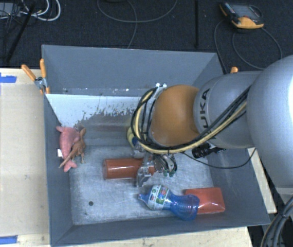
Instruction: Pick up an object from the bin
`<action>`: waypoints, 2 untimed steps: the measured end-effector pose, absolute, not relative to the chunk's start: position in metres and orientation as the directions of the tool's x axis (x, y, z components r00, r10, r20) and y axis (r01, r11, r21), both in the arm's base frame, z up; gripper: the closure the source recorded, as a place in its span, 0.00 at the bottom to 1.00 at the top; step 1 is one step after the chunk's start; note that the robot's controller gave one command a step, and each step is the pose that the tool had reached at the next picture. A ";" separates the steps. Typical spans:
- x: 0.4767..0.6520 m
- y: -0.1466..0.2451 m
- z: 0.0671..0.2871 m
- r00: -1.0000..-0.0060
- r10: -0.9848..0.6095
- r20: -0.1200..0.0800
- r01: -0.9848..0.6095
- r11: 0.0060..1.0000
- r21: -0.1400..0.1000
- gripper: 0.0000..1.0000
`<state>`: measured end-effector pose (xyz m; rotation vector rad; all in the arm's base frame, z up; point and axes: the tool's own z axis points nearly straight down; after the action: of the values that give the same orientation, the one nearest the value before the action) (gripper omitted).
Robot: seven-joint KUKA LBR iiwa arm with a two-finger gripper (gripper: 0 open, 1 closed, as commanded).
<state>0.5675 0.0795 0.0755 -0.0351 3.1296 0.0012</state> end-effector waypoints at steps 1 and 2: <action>0.567 0.080 0.076 -1.000 -0.022 -0.012 -0.022 1.000 0.001 1.00; 0.565 0.079 0.081 -1.000 -0.021 -0.004 -0.021 1.000 0.000 1.00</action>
Offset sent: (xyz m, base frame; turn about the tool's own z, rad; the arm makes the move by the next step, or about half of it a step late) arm 0.0001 0.0001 0.0701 0.0000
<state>0.5653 0.0795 0.0812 -0.0336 3.1379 0.0004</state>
